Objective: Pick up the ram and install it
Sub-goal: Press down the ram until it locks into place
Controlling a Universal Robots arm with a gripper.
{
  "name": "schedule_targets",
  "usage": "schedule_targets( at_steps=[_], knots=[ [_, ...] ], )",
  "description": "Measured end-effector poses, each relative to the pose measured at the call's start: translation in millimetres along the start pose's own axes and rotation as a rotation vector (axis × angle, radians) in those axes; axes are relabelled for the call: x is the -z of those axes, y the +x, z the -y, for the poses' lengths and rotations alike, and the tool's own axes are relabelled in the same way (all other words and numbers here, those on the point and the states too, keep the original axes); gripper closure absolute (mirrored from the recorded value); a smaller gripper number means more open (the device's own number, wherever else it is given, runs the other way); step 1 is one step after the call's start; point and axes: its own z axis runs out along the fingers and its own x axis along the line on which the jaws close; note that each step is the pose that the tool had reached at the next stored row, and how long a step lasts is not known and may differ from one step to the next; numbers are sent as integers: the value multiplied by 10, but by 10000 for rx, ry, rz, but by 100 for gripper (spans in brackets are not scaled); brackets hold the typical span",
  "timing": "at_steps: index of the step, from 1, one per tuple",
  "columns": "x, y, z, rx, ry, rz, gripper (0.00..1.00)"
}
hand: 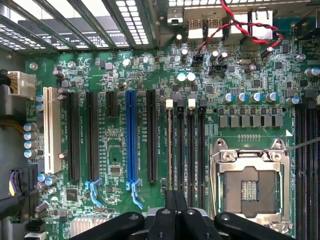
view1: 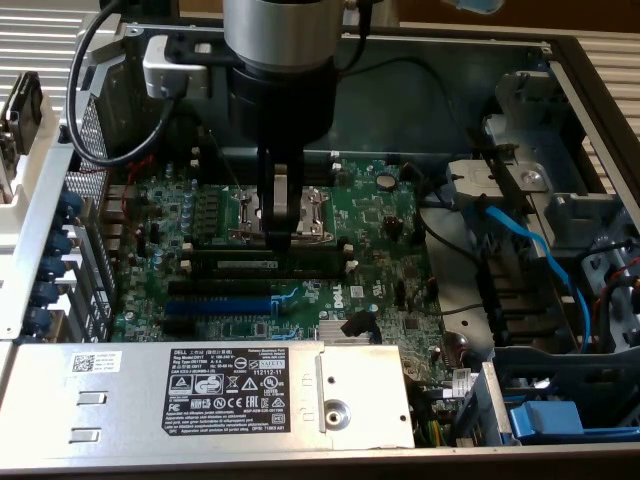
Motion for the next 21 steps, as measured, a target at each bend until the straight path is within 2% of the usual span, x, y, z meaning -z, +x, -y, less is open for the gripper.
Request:
schedule_targets(
  at_steps=[21],
  knots=[
    [-17, 8, 3, 86, 7, -2, 90]
  ],
)
